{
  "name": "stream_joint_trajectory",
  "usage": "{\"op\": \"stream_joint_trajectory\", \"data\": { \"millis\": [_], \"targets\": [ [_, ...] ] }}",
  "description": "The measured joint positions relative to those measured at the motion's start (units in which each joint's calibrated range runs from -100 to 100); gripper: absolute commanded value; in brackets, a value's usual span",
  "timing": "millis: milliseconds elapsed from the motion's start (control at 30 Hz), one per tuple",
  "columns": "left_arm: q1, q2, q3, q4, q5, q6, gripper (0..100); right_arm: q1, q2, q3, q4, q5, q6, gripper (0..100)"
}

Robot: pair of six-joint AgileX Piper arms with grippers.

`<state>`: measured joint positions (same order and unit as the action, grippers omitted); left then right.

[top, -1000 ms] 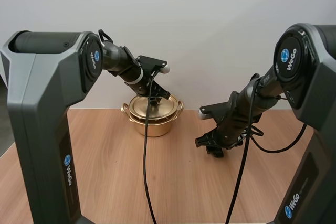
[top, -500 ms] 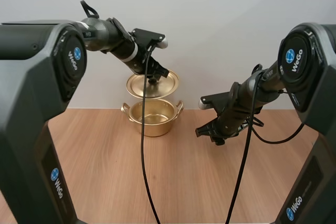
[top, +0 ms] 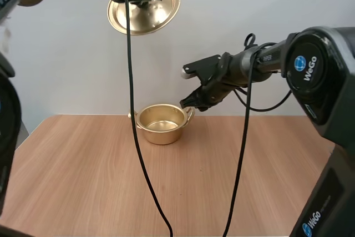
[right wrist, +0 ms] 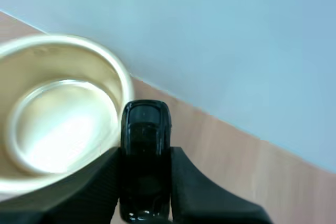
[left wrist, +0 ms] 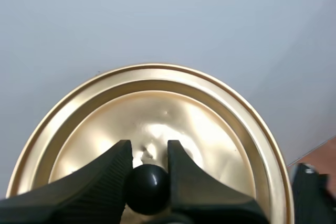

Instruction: Open the pot, put the car inside, and close it

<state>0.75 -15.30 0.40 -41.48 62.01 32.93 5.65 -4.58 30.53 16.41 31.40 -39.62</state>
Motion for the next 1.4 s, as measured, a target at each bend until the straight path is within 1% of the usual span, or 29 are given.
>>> {"op": "stream_joint_trajectory", "data": {
  "millis": [33, 67, 100, 233, 300, 367, 467, 500, 533, 600, 633, 667, 700, 733, 800, 900, 1000, 1033, 1200, 1300, 1400],
  "targets": [
    [0.21, -1.9, -0.1, -0.8, 0.9, 0.0, 0, 1.0, 0.9, -1.3, 0.0, -1.2, -0.6, 0],
    [0.28, -5.0, -0.3, -3.0, 2.6, 0.0, 0, 2.4, 2.1, -3.1, 0.0, -2.0, -1.1, 0],
    [0.28, -7.0, -0.4, -3.7, 3.1, 0.0, 0, 2.8, 2.9, -4.1, 0.0, -2.5, -1.1, 0],
    [0.28, -10.7, -0.4, -3.7, 7.1, 0.0, 0, 6.6, 11.2, -10.0, 0.0, -2.1, -2.8, 0],
    [0.28, -11.1, -0.4, -3.7, 8.7, 0.0, 0, 7.4, 14.1, -12.0, 0.2, -2.5, -2.9, 0],
    [0.61, -11.3, -0.4, -3.7, 8.9, 0.0, 0, 7.9, 17.0, -13.2, 0.4, -2.3, -2.9, 0],
    [0.94, -11.3, -0.4, -3.7, 9.3, 0.0, 0, 7.9, 21.2, -14.6, 0.7, -2.1, -2.9, 0],
    [1.14, -11.3, -0.4, -3.7, 9.3, 0.0, 0, 7.9, 22.2, -15.0, 0.8, -2.3, -2.9, 9],
    [1.22, -11.3, -0.4, -3.7, 9.3, -0.1, 0, 7.9, 23.0, -15.2, 0.8, -2.3, -2.9, 24],
    [1.22, -11.3, -0.4, -3.7, 9.5, -0.4, 0, 7.9, 24.0, -15.4, 0.8, -2.3, -2.9, 58],
    [1.22, -11.3, -0.4, -3.7, 9.7, -0.4, 0, 7.9, 24.1, -15.5, 0.8, -3.0, -2.9, 72],
    [1.22, -11.3, -0.4, -3.7, 9.9, -0.4, 0, 7.9, 24.1, -15.5, 0.8, -3.2, -2.9, 78],
    [1.22, -11.3, -0.4, -3.7, 10.1, -0.6, 0, 7.9, 24.1, -15.5, 0.8, -3.6, -2.9, 77],
    [1.22, -11.3, -0.4, -3.6, 10.3, -1.0, 0, 7.9, 24.0, -15.6, 0.8, -3.6, -2.9, 72],
    [1.22, -11.3, -0.4, -3.6, 10.3, -1.3, 0, 7.9, 23.9, -15.6, 0.8, -3.0, -2.7, 59],
    [1.22, -11.3, -0.4, -3.5, 10.4, -1.6, 0, 7.8, 22.2, -15.6, 1.0, -1.1, -1.3, 36],
    [1.22, -10.5, -0.4, -3.1, 10.4, -2.0, 0, 6.9, 19.3, -15.6, 1.0, 1.0, 0.4, 6],
    [1.22, -9.9, -0.4, -2.6, 10.6, -2.3, 0, 6.3, 18.1, -15.6, 0.9, 1.8, 1.0, 0],
    [1.22, -6.6, -0.4, -1.5, 11.2, -3.1, 0, 1.3, 10.4, -15.6, 0.9, 8.5, 4.5, 0],
    [1.08, -3.9, -0.4, -0.6, 12.9, -3.2, 0, -2.1, 6.1, -14.0, 1.5, 12.2, 4.6, 0],
    [0.20, -0.5, -0.2, 1.5, 16.1, -3.2, 0, -5.6, 1.5, -10.3, 2.2, 11.8, 3.8, 0]
  ]
}}
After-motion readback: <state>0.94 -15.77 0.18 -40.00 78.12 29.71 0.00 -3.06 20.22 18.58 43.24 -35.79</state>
